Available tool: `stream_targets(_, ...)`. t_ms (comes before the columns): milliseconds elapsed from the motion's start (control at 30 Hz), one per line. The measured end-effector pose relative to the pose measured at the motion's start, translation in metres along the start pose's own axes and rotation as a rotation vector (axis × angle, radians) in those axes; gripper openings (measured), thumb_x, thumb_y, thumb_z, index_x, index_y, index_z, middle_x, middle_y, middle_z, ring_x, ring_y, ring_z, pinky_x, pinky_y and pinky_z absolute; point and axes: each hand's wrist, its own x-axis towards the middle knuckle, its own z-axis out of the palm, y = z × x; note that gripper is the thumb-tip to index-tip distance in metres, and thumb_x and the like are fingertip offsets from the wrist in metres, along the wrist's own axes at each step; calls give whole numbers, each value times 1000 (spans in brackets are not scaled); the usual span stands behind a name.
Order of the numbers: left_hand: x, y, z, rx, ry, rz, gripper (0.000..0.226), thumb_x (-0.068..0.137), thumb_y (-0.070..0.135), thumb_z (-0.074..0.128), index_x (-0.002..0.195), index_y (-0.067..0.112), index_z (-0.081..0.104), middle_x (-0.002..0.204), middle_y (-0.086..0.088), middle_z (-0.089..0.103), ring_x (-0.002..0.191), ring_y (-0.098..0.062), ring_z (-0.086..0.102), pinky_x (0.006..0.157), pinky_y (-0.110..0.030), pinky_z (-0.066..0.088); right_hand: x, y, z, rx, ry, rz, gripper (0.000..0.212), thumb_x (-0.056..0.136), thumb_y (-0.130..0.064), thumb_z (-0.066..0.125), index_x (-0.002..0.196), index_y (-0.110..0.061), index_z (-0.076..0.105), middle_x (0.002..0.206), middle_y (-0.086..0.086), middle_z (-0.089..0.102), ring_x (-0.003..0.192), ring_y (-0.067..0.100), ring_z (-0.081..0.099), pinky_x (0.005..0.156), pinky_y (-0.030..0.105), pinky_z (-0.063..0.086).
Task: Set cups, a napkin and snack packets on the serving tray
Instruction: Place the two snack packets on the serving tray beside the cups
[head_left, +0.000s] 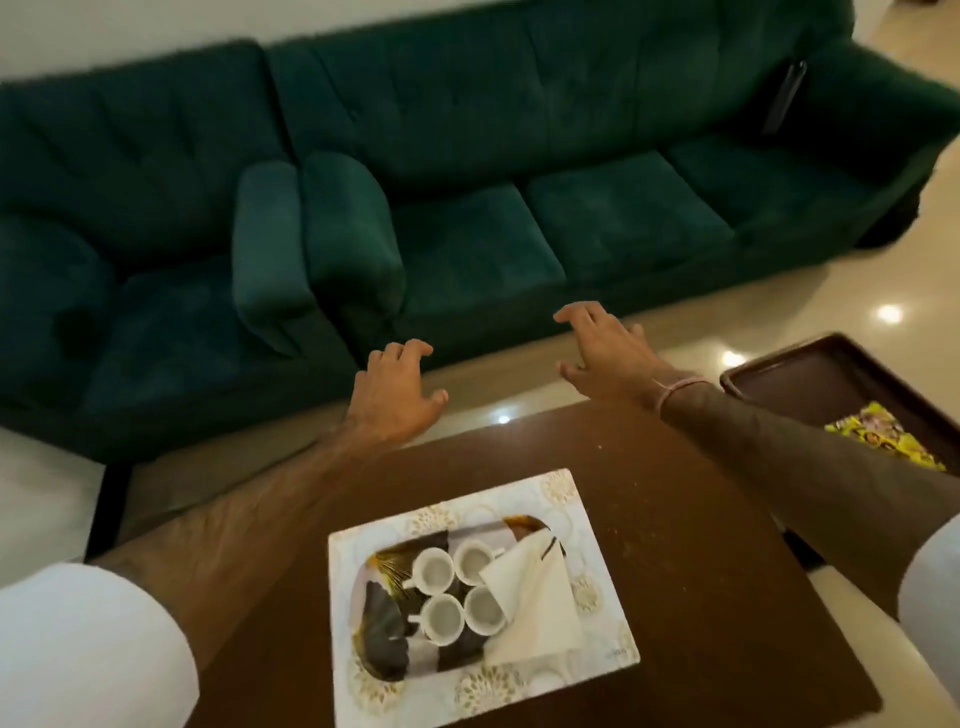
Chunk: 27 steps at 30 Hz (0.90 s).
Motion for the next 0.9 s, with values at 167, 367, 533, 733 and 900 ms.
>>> stream_targets(167, 13, 55, 118, -7, -168, 46, 60, 88, 39, 68, 140, 21, 44, 142, -7, 48, 129, -26, 44, 104, -46, 42, -37, 127, 62, 28, -64, 151, 57, 93, -36, 61, 143, -19, 37, 151, 6, 38, 132, 30, 46, 110, 55, 33)
stream_targets(367, 49, 136, 227, -38, -345, 144, 58, 85, 42, 70, 135, 20, 47, 139, -7, 52, 125, -25, 48, 97, -40, 44, -78, 269, 92, 21, -118, 373, 55, 95, -43, 56, 141, -18, 39, 148, 9, 40, 132, 35, 46, 109, 58, 33)
stream_targets(533, 82, 229, 303, -103, -458, 227, 55, 87, 43, 69, 133, 21, 49, 135, -5, 54, 124, -23, 48, 104, -44, 44, -109, 374, 94, 19, -44, 556, 48, 93, -41, 58, 131, -13, 50, 139, 13, 45, 127, 38, 47, 100, 53, 42)
stream_targets(733, 116, 357, 360, -208, -386, 358, 35, 89, 39, 66, 116, 18, 60, 111, -1, 64, 106, -20, 56, 96, -45, 48, -146, 468, 93, 80, 269, 854, 46, 88, -39, 64, 121, -9, 53, 131, 18, 44, 121, 42, 47, 96, 51, 47)
stream_targets(900, 153, 454, 393, -281, -380, 470, 31, 87, 42, 66, 107, 19, 64, 95, 4, 69, 89, -17, 65, 85, -39, 55, -165, 508, 112, 398, 450, 1083, 73, 84, -53, 70, 130, -4, 42, 132, 16, 43, 123, 35, 49, 100, 36, 41)
